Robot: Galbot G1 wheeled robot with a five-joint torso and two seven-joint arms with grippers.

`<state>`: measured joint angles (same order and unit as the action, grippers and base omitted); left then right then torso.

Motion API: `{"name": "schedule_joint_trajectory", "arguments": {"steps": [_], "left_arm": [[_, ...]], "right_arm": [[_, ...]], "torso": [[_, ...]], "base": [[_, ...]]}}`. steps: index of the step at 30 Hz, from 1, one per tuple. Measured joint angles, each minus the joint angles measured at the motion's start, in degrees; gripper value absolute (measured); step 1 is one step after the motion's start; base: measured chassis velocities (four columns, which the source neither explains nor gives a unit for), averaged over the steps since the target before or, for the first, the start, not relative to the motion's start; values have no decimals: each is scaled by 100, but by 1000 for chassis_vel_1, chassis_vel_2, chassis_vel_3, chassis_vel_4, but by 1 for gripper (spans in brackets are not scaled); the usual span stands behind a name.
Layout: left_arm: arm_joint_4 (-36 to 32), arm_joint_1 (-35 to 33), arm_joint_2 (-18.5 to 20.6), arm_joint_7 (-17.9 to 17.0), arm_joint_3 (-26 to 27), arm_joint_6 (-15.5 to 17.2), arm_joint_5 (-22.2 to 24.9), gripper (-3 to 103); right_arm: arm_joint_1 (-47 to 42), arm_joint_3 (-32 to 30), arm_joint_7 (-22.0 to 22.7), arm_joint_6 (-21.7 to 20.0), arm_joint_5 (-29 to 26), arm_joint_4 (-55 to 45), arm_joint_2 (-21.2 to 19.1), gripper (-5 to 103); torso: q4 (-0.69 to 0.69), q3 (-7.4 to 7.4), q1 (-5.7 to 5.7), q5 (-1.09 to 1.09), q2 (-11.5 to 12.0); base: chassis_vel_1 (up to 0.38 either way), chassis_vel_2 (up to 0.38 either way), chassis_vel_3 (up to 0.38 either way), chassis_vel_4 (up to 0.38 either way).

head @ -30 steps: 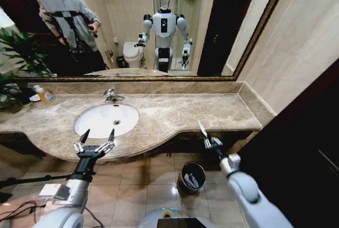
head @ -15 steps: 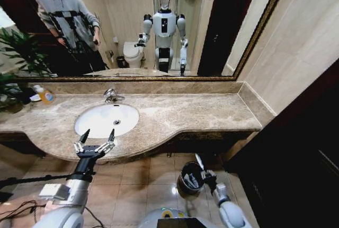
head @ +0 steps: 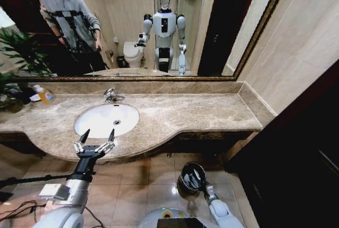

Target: Pick up the trash from the sink and place it in the trash bin.

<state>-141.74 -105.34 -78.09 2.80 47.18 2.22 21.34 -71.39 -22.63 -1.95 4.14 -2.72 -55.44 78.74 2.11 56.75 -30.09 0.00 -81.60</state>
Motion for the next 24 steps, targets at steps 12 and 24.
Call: {"name": "schedule_joint_trajectory", "arguments": {"steps": [12,24], "left_arm": [[0,0,0,0,0,0,0,100],[0,-1,0,0,0,0,0,100]], "right_arm": [[-299,-204,-37,185,-142,-505,-144,65],[-1781,-1262,284,-302,-1371,-4249,-212,96]], "torso": [[0,0,0,2,0],[0,-1,0,-1,0]], "base": [[0,0,0,0],[0,0,0,0]]}}
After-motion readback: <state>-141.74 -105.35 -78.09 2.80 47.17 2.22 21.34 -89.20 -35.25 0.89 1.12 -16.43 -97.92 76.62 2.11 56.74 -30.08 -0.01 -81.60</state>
